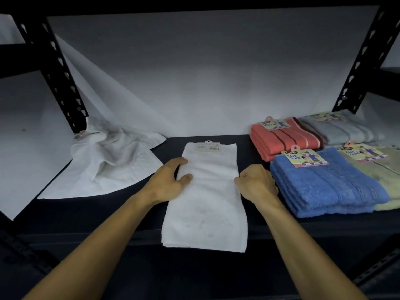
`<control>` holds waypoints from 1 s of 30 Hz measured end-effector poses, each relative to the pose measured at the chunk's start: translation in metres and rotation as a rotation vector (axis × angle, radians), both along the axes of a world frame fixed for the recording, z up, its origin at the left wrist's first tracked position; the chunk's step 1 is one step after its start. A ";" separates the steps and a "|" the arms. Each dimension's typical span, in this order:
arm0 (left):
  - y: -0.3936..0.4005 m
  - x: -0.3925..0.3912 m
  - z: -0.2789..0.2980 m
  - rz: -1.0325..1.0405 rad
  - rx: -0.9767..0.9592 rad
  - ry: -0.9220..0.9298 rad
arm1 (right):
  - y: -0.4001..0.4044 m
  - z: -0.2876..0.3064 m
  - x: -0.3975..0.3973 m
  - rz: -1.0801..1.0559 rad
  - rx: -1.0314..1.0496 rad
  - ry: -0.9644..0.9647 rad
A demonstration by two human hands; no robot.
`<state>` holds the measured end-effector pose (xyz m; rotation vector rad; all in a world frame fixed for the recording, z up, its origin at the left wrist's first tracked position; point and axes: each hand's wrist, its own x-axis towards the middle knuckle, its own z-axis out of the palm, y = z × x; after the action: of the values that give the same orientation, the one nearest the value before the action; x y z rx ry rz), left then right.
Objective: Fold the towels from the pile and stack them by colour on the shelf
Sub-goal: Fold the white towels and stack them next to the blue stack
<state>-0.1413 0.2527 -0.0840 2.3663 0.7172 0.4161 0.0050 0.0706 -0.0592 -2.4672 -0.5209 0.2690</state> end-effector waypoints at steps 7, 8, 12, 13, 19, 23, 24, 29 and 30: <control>0.002 0.003 0.001 -0.100 0.124 0.152 | 0.025 0.001 0.013 0.324 -0.039 -0.302; 0.001 0.004 0.001 -0.113 0.158 0.207 | 0.033 -0.001 0.019 0.398 -0.139 -0.268; 0.000 0.016 0.000 -0.134 0.247 0.329 | 0.056 -0.007 0.046 0.545 -0.426 -0.224; 0.002 0.020 0.000 -0.131 0.260 0.357 | 0.059 -0.007 0.052 0.560 -0.441 -0.213; 0.014 0.047 0.004 -0.103 0.310 0.466 | 0.075 -0.006 0.081 0.621 -0.470 -0.207; 0.017 0.056 0.004 -0.083 0.331 0.487 | 0.082 -0.008 0.088 0.648 -0.480 -0.329; 0.018 0.056 0.003 -0.083 0.332 0.482 | 0.081 -0.008 0.087 0.645 -0.468 -0.388; 0.012 0.043 0.017 -0.091 0.336 0.333 | 0.058 0.003 0.057 0.616 -0.254 -0.515; 0.006 0.037 0.022 -0.100 0.344 0.280 | 0.046 0.007 0.047 0.629 -0.172 -0.523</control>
<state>-0.1046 0.2586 -0.0619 2.8102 0.6910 0.1748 0.0518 0.1171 -0.0526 -2.4609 -1.5542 -0.1050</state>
